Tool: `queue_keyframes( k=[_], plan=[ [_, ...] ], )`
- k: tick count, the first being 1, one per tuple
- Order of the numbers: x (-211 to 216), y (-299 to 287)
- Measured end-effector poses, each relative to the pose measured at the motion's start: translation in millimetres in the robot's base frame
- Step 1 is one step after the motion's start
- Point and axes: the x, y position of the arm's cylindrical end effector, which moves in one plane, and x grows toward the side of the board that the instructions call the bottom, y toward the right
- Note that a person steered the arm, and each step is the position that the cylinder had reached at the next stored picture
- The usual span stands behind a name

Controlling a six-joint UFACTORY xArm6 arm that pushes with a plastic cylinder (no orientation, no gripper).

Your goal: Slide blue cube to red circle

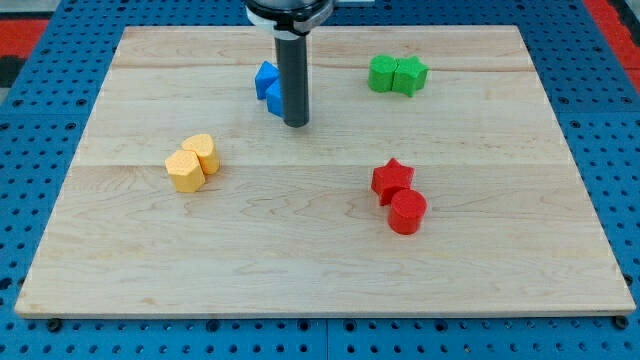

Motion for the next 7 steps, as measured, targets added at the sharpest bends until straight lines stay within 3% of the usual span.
queue_keyframes(
  k=[2, 4, 5, 7],
  plan=[
    [-16.5, 43.4],
    [-68.8, -2.3],
    [-67.8, -39.9],
    [-39.1, -39.4]
  ],
)
